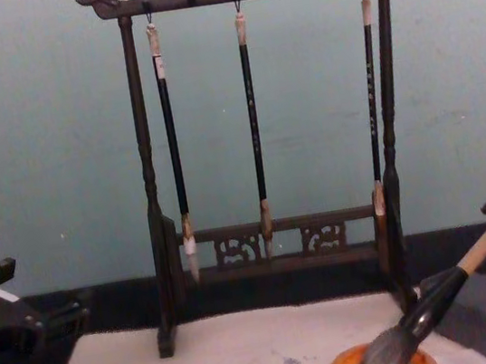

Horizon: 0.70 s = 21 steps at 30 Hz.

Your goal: Pick up the brush from the inkstone, write on the paper, then place the brush back to its original position.

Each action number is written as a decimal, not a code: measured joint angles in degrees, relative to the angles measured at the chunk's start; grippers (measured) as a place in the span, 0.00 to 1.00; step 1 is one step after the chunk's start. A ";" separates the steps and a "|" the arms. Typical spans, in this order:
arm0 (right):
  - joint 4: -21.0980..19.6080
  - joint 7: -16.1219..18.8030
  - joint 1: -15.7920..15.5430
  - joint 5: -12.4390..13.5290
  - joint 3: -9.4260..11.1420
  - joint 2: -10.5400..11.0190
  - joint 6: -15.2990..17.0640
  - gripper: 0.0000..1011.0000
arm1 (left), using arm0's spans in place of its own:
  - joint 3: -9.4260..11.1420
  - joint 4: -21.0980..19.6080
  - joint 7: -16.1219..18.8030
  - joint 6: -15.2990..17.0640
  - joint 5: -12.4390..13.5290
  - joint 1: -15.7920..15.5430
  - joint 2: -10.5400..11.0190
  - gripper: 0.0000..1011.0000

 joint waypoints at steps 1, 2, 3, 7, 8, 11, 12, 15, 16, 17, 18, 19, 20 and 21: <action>0.20 -0.05 0.12 0.17 -0.03 0.03 0.04 0.17 | 0.00 0.00 0.00 0.00 0.00 0.00 0.00 1.00; 0.50 -0.14 0.33 0.49 -0.10 0.11 0.07 0.17 | 0.00 0.00 0.00 0.00 0.00 0.00 0.00 1.00; 0.62 -0.18 0.40 0.64 -0.13 0.15 0.07 0.17 | 0.00 0.00 0.00 0.00 0.00 0.00 0.00 1.00; 0.95 -0.51 0.68 1.22 -0.33 0.40 0.05 0.17 | 0.00 0.00 0.00 0.00 0.00 0.00 0.00 1.00; 0.95 -0.58 0.68 1.31 -0.39 0.46 0.01 0.17 | 0.00 0.00 0.00 0.00 0.00 0.00 0.00 1.00; 0.89 -1.07 0.68 1.54 -0.79 0.86 -0.22 0.17 | 0.00 0.00 0.00 0.00 0.00 0.00 0.00 1.00; 0.87 -1.16 0.68 1.56 -0.85 0.91 -0.27 0.17 | 0.00 0.00 0.00 0.00 0.00 0.00 0.00 1.00; 0.86 -1.16 0.68 1.57 -0.84 0.89 -0.28 0.17 | 0.00 0.00 0.00 0.00 0.00 0.00 0.00 1.00; 0.86 -1.16 0.68 1.57 -0.83 0.89 -0.29 0.17 | 0.00 0.00 0.00 0.00 0.00 0.00 0.00 1.00; 0.86 -1.16 0.68 1.57 -0.82 0.88 -0.29 0.17 | 0.00 0.00 0.00 0.00 0.00 0.00 0.00 1.00; 0.85 -1.14 0.68 1.57 -0.79 0.85 -0.30 0.17 | 0.00 0.00 0.00 0.00 0.00 0.00 0.00 1.00; 0.85 -1.13 0.68 1.56 -0.78 0.85 -0.30 0.17 | 0.00 0.00 0.00 0.00 0.00 0.00 0.00 1.00; 0.84 -1.12 0.68 1.57 -0.76 0.83 -0.31 0.17 | 0.00 0.00 0.00 0.00 0.00 0.00 0.00 1.00; 0.84 -1.12 0.68 1.57 -0.76 0.83 -0.31 0.17 | 0.00 0.00 0.00 0.00 0.00 0.00 0.00 1.00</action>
